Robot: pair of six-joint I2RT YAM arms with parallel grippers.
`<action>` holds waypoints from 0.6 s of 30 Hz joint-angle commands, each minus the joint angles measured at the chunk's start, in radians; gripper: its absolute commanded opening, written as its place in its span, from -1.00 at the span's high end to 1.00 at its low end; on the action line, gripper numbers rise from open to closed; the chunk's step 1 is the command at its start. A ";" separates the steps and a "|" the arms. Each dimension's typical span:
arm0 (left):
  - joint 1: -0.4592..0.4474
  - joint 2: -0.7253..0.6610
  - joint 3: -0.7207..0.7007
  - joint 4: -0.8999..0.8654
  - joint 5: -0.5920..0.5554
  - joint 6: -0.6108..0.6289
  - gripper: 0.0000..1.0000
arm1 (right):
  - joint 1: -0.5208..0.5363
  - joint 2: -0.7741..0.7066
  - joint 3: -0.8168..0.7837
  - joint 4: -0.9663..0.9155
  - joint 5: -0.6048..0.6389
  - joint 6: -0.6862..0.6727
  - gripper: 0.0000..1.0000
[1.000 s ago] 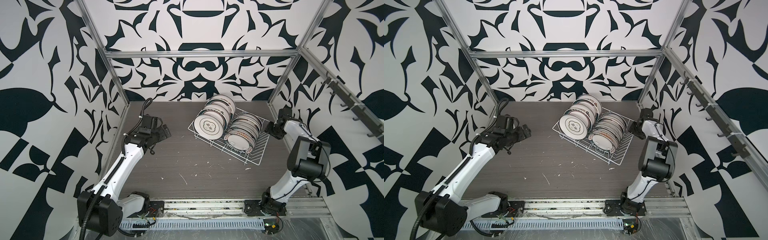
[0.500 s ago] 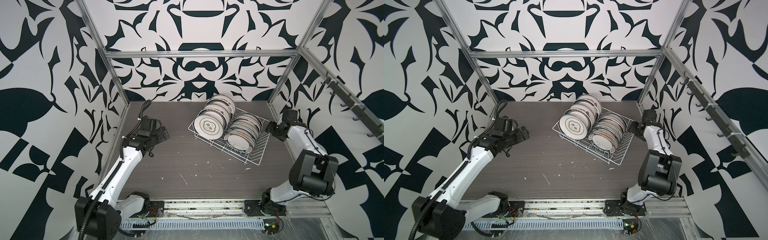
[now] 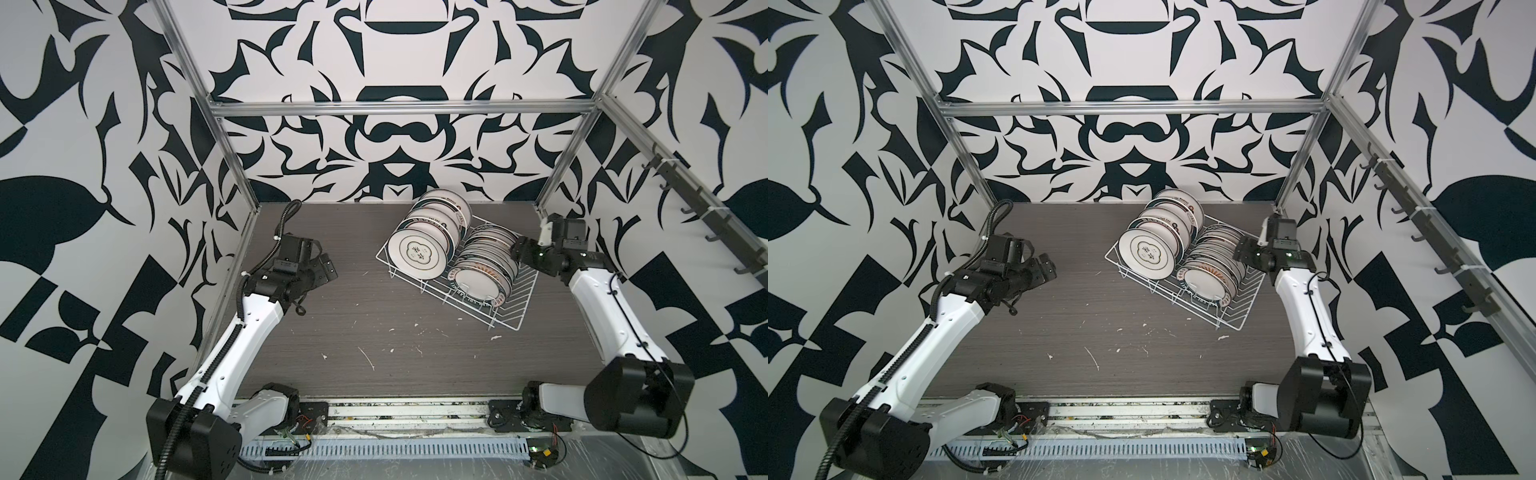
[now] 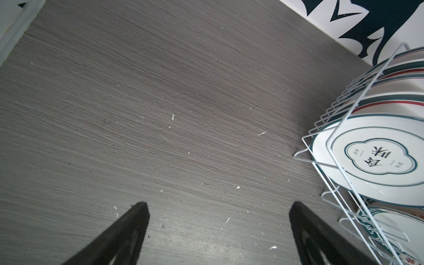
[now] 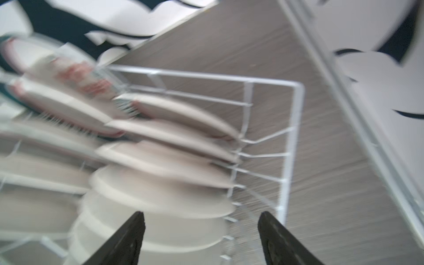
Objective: Unload the plates from the dish rack
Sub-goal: Pick up the plate from the dish rack.
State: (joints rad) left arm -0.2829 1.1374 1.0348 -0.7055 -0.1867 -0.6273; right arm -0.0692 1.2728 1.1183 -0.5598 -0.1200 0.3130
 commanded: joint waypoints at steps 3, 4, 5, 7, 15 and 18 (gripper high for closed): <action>-0.003 0.021 0.027 -0.082 0.023 -0.012 -0.98 | 0.137 -0.117 -0.017 -0.066 0.106 0.007 -0.65; -0.004 0.021 0.025 -0.085 0.024 -0.011 -0.98 | 0.147 -0.131 -0.014 -0.075 0.096 0.004 -0.65; -0.004 0.020 0.024 -0.089 0.026 -0.011 -0.98 | 0.160 -0.142 -0.007 -0.082 0.089 -0.003 -0.65; -0.003 0.012 0.019 -0.089 0.037 -0.011 -0.98 | 0.184 -0.148 0.005 -0.094 0.065 -0.028 -0.65; -0.004 -0.015 -0.001 -0.075 0.069 -0.029 -0.99 | 0.388 -0.069 0.090 -0.105 -0.008 -0.192 -0.65; -0.003 -0.015 0.000 -0.078 0.078 -0.031 -0.99 | 0.492 -0.002 0.145 -0.097 0.049 -0.249 -0.65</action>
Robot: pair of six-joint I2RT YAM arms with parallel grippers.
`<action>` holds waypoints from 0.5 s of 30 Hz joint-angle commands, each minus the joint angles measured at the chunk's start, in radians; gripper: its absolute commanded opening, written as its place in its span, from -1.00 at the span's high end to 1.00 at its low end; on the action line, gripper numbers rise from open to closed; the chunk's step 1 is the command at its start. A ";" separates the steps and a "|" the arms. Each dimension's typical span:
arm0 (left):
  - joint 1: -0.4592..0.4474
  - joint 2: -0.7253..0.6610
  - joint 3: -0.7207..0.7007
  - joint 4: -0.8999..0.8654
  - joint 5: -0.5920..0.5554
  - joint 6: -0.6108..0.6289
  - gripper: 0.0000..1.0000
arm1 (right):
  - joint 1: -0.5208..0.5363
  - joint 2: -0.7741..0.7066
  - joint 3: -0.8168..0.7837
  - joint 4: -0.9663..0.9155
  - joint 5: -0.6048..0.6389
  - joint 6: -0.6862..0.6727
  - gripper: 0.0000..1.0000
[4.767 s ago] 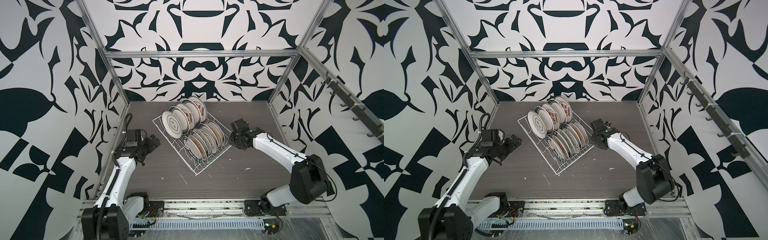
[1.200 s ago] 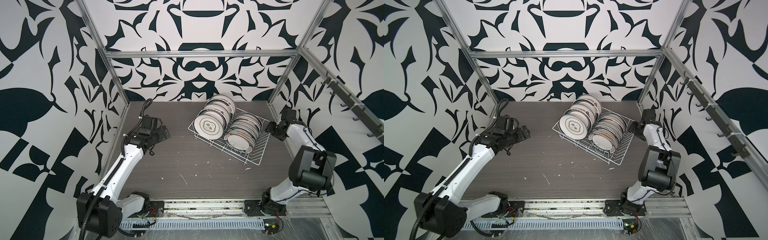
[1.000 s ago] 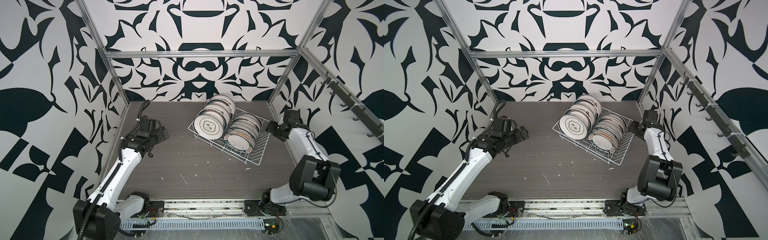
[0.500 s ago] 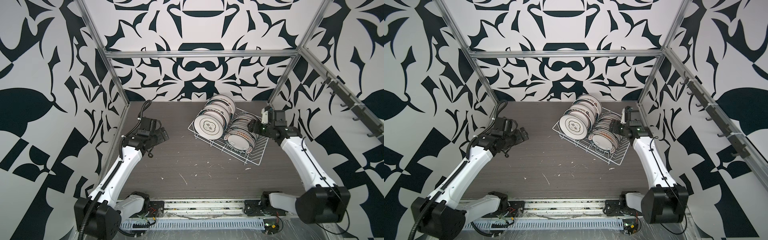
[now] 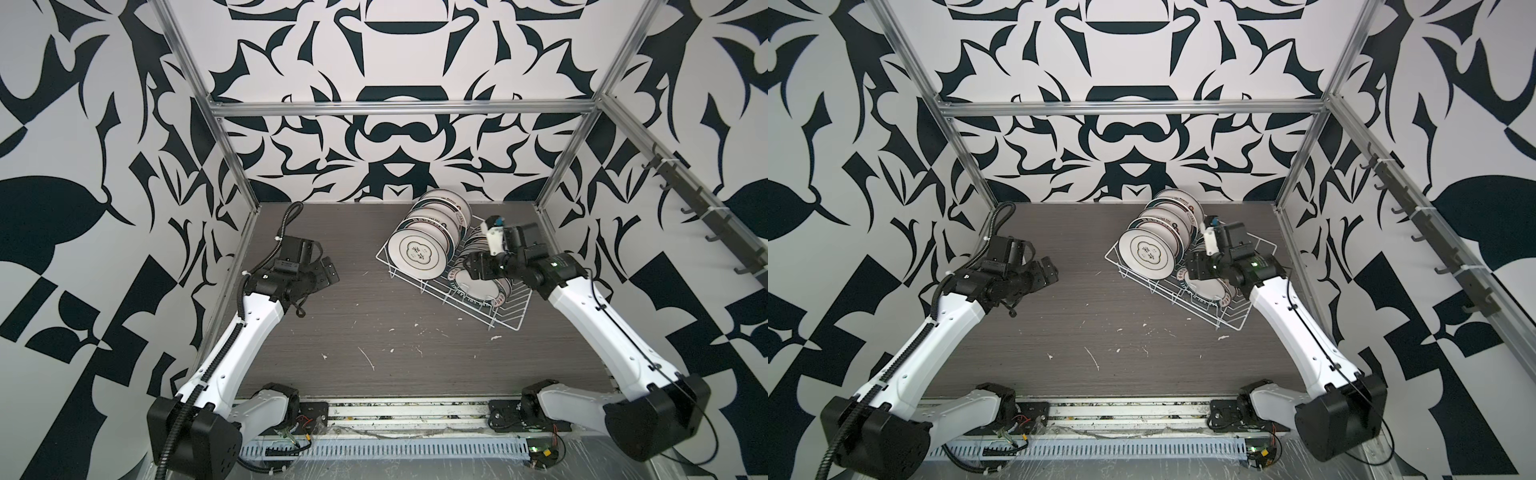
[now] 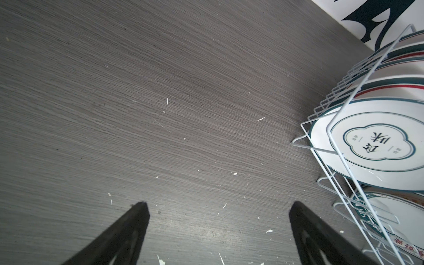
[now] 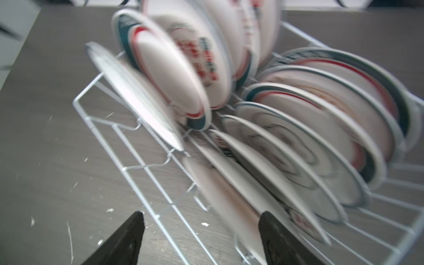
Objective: Unload the plates from the dish rack
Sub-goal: Pick up the plate from the dish rack.
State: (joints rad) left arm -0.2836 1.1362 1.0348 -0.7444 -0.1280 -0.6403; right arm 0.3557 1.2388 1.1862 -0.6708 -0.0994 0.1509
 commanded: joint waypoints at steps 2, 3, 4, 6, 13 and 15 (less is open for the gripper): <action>-0.003 -0.016 0.005 -0.042 0.023 -0.014 -0.98 | 0.103 0.091 0.119 0.017 0.045 -0.116 -0.65; -0.002 -0.019 0.007 -0.047 0.022 -0.012 -0.99 | 0.111 0.124 0.145 0.019 0.055 -0.129 -0.65; -0.003 -0.021 0.009 -0.049 0.022 -0.013 -0.98 | 0.115 0.153 0.165 0.022 0.054 -0.139 -0.65; -0.003 -0.028 0.008 -0.052 0.021 -0.012 -0.99 | 0.117 0.212 0.212 0.039 0.061 -0.153 -0.62; -0.002 -0.045 0.005 -0.060 0.010 -0.015 -0.99 | 0.117 0.373 0.330 0.049 0.033 -0.201 -0.50; -0.002 -0.049 0.004 -0.054 0.002 -0.016 -0.99 | 0.117 0.405 0.356 0.055 0.024 -0.209 -0.46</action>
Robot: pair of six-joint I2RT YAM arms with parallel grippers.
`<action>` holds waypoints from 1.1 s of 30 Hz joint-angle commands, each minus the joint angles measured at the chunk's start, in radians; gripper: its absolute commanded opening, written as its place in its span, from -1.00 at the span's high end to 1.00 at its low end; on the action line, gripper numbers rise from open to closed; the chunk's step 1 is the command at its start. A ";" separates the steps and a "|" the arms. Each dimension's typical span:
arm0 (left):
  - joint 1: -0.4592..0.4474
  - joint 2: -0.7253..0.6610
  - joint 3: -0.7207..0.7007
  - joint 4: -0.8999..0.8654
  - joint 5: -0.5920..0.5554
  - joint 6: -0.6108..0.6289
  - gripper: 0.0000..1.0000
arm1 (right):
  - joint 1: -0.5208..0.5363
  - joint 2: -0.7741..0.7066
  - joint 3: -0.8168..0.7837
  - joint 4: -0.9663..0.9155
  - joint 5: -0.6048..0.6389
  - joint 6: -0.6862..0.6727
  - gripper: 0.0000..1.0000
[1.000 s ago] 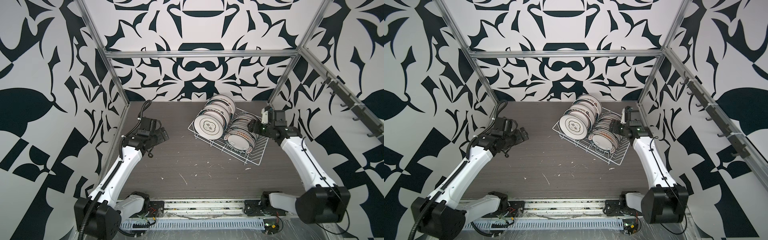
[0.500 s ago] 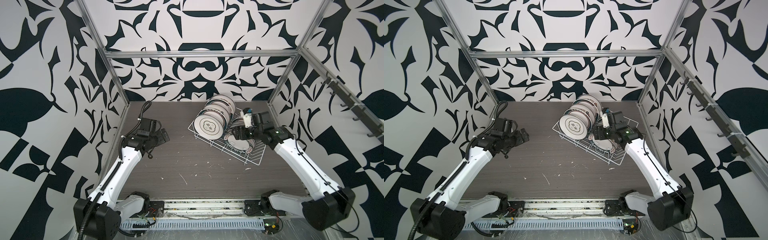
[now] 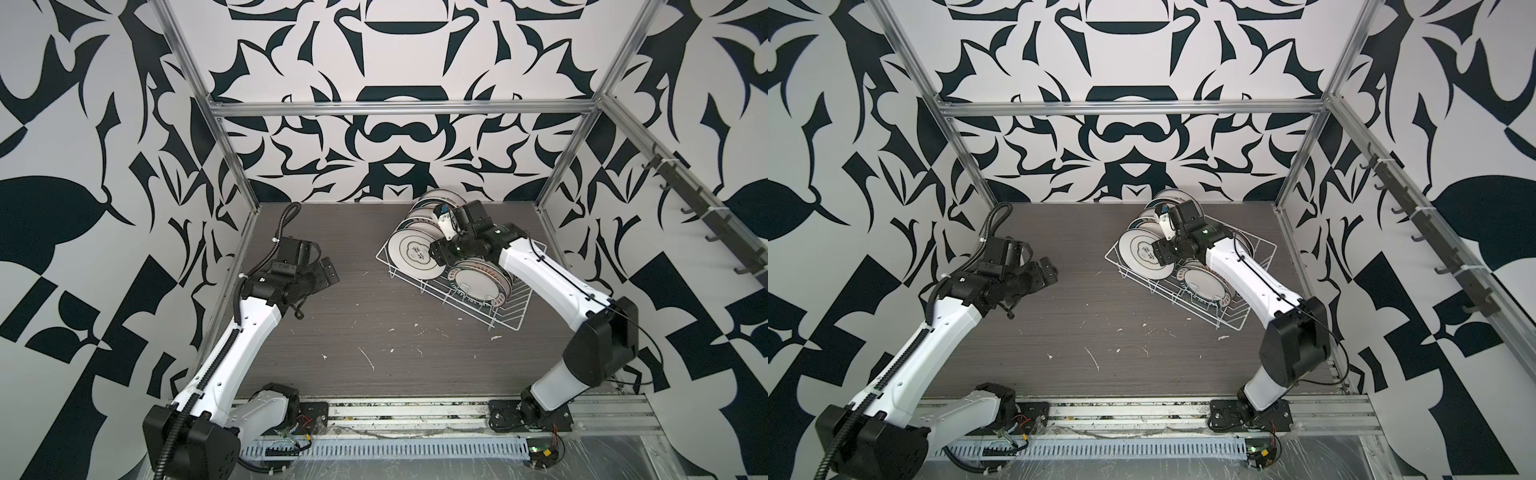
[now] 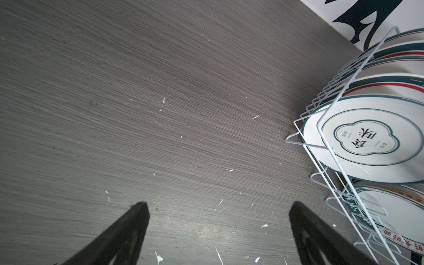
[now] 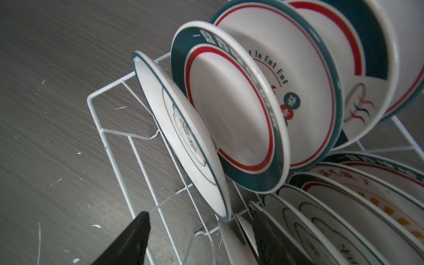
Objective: Unload the plates from the dish rack
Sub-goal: Pick up the plate from the dish rack.
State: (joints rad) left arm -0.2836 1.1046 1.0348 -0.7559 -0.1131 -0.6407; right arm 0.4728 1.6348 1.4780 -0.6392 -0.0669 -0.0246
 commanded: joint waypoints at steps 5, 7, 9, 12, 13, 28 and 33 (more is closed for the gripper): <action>-0.002 -0.041 -0.014 -0.019 -0.063 -0.046 -0.99 | 0.000 0.087 0.129 0.024 -0.010 -0.063 -0.37; -0.003 -0.052 -0.025 -0.005 -0.078 -0.057 -0.98 | 0.000 0.123 0.160 0.014 -0.013 -0.069 -0.30; -0.002 -0.059 -0.033 -0.003 -0.111 -0.077 -0.98 | 0.000 0.153 0.181 0.006 -0.015 -0.076 -0.22; -0.003 -0.075 -0.041 -0.004 -0.138 -0.083 -0.98 | 0.000 0.187 0.208 0.000 -0.013 -0.084 -0.07; -0.002 -0.082 -0.047 0.003 -0.141 -0.083 -0.99 | 0.000 0.194 0.214 -0.001 -0.008 -0.084 -0.05; -0.002 -0.095 -0.022 -0.011 -0.144 -0.019 -0.98 | 0.000 0.267 0.257 -0.010 -0.004 -0.152 0.71; -0.001 -0.117 -0.055 0.025 -0.129 -0.004 -0.98 | 0.000 0.264 0.255 -0.019 -0.005 -0.171 0.98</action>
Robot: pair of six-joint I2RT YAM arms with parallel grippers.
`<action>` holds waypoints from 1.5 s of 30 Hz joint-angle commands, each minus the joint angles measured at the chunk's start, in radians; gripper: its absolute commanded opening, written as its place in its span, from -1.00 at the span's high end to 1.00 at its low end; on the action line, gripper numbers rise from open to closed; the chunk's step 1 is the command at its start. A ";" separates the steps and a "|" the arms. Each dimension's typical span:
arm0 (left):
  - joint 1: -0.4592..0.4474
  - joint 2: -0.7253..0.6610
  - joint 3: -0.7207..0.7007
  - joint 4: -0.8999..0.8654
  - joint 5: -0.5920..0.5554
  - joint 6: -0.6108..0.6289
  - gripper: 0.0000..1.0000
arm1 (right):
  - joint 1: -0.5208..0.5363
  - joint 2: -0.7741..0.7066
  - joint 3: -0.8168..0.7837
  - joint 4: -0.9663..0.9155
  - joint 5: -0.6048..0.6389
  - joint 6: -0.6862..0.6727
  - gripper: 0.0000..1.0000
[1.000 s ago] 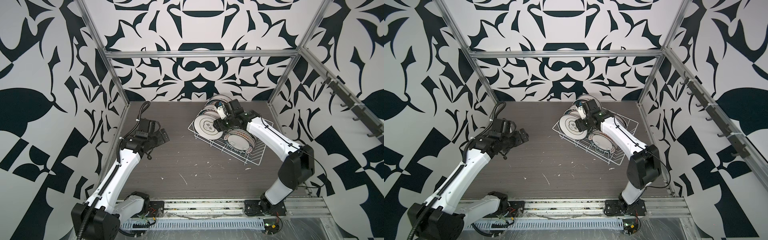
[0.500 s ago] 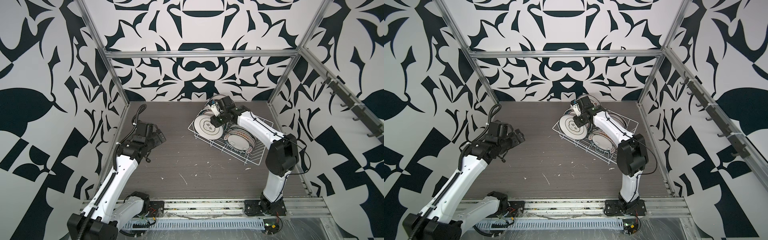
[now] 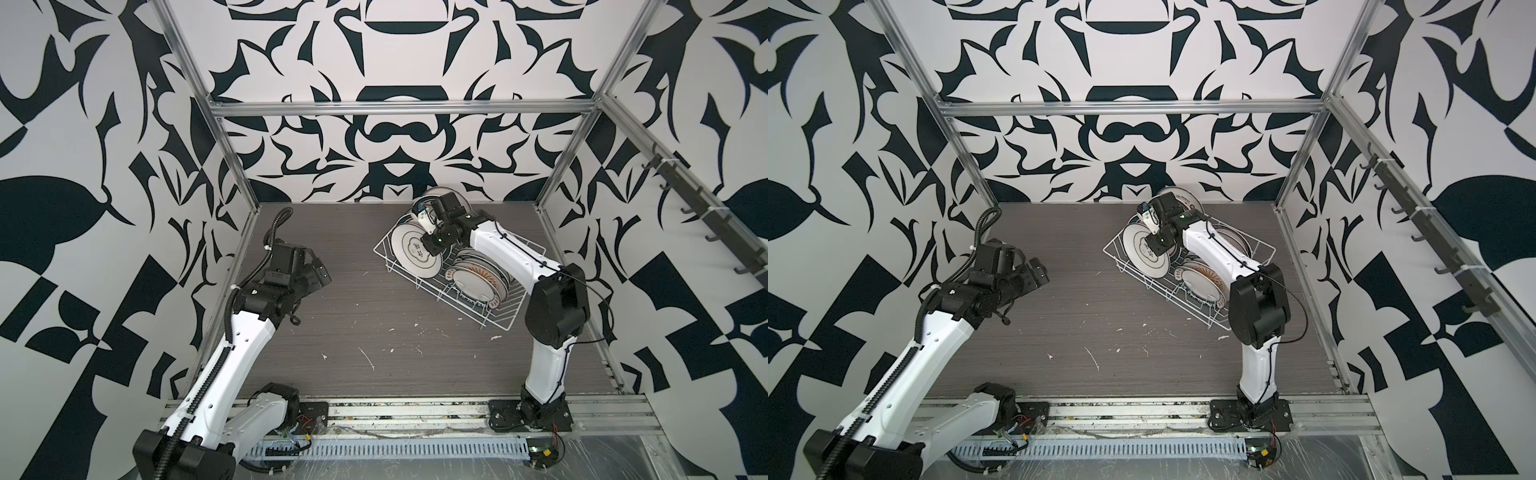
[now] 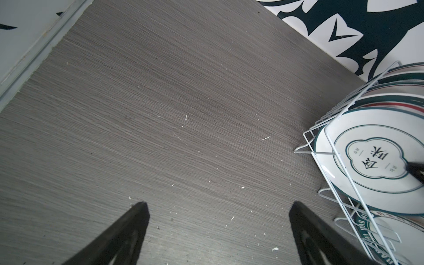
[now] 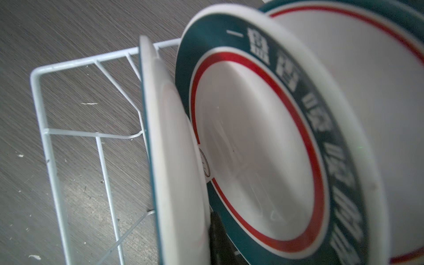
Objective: Unload the plates from the dish rack
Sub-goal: Pick up the plate from the dish rack.
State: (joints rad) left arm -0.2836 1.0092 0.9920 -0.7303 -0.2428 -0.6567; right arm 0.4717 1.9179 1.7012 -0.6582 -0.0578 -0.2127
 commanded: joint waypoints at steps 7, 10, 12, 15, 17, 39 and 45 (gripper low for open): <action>-0.003 0.004 0.005 -0.017 0.010 0.033 -0.98 | 0.001 -0.053 0.022 -0.007 -0.033 -0.020 1.00; -0.001 -0.004 -0.006 0.002 0.018 0.037 -0.98 | 0.001 -0.075 0.016 -0.005 -0.031 -0.036 1.00; -0.002 -0.010 -0.008 0.003 0.007 0.033 -0.98 | 0.001 -0.094 0.007 0.006 -0.025 -0.048 1.00; -0.002 -0.025 -0.013 0.008 -0.001 0.028 -0.99 | 0.001 -0.116 0.002 0.012 -0.013 -0.061 1.00; -0.002 -0.029 -0.008 0.001 0.001 0.024 -0.98 | 0.001 -0.133 0.002 0.014 -0.002 -0.066 1.00; -0.002 -0.022 0.003 -0.005 -0.028 0.030 -0.98 | 0.000 -0.328 -0.005 0.012 0.018 -0.064 1.00; -0.002 -0.006 0.015 0.011 0.011 0.022 -0.98 | 0.000 -0.424 -0.061 0.083 -0.035 -0.022 1.00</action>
State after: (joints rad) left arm -0.2836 0.9955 0.9905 -0.7212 -0.2558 -0.6289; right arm 0.4683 1.5593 1.6547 -0.6777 -0.0555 -0.2710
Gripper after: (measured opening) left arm 0.992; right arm 0.125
